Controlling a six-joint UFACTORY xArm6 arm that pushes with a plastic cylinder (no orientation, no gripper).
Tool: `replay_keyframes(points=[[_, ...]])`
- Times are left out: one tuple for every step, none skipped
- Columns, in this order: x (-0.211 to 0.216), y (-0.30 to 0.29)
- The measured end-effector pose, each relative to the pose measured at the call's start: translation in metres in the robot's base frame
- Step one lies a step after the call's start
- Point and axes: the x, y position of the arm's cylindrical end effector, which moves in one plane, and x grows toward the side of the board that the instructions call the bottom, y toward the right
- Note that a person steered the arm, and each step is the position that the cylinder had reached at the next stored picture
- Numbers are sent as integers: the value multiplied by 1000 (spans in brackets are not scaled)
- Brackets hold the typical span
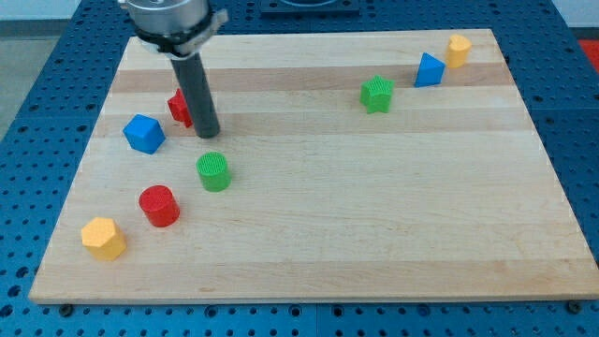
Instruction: Slide the red circle towards the up
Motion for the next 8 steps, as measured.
replay_keyframes(points=[[25,39],[48,72],[87,66],[124,25],[143,-19],[149,-50],[140,-60],[123,-62]])
